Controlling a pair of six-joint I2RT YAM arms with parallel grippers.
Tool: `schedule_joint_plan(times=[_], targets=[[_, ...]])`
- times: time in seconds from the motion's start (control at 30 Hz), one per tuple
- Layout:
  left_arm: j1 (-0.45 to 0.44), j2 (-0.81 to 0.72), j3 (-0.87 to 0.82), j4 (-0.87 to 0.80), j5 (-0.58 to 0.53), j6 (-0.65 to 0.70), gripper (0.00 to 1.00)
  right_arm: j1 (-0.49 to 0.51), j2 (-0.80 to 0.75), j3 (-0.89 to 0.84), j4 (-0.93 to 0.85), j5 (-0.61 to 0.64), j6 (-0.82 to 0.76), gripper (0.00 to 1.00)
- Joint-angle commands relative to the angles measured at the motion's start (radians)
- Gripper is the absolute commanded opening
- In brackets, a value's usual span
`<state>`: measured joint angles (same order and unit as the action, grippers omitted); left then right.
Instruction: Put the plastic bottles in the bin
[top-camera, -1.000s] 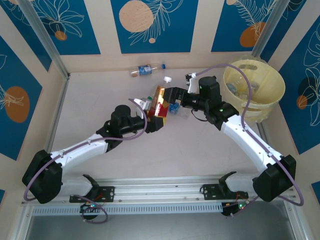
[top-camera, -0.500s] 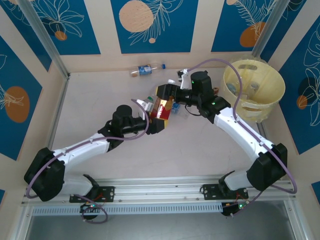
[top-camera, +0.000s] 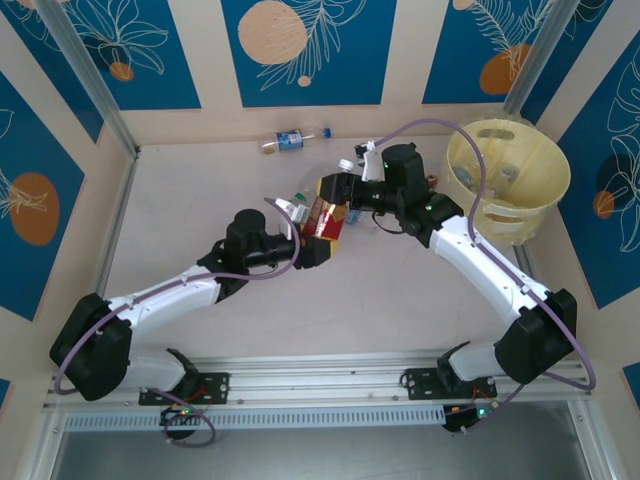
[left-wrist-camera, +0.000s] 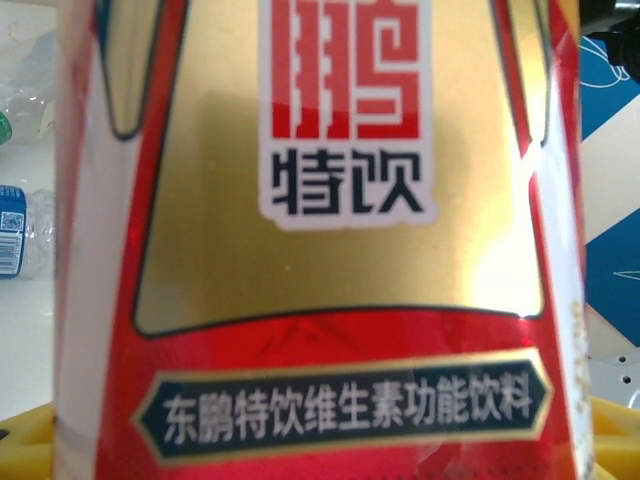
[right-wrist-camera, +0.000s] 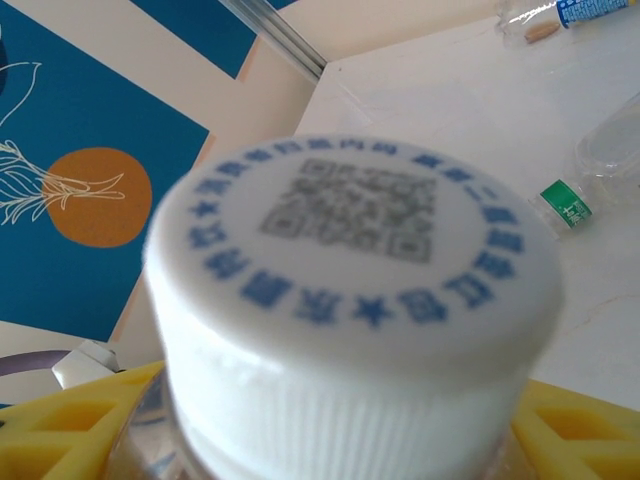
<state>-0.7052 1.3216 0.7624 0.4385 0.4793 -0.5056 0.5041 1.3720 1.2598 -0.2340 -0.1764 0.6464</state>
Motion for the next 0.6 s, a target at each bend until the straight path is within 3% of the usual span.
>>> schedule_joint_plan(times=[0.0, 0.03, 0.2, 0.37, 0.57], targets=[[-0.002, 0.0, 0.021, 0.005, -0.013, 0.022, 0.96, -0.028, -0.045, -0.011, 0.002, 0.03, -0.003, 0.57], [-0.001, -0.002, 0.019, -0.001, -0.023, 0.022, 1.0, -0.034, -0.05, -0.013, 0.002, 0.036, -0.003, 0.56], [0.001, -0.006, 0.013, -0.023, -0.08, 0.024, 1.0, -0.062, -0.089, -0.025, -0.013, 0.086, -0.02, 0.56], [0.0, -0.015, 0.0, -0.065, -0.262, 0.012, 1.0, -0.102, -0.148, -0.025, -0.07, 0.17, -0.063, 0.56], [0.001, -0.052, -0.092, 0.013, -0.459, -0.007, 1.0, -0.176, -0.276, -0.01, -0.105, 0.336, -0.189, 0.56]])
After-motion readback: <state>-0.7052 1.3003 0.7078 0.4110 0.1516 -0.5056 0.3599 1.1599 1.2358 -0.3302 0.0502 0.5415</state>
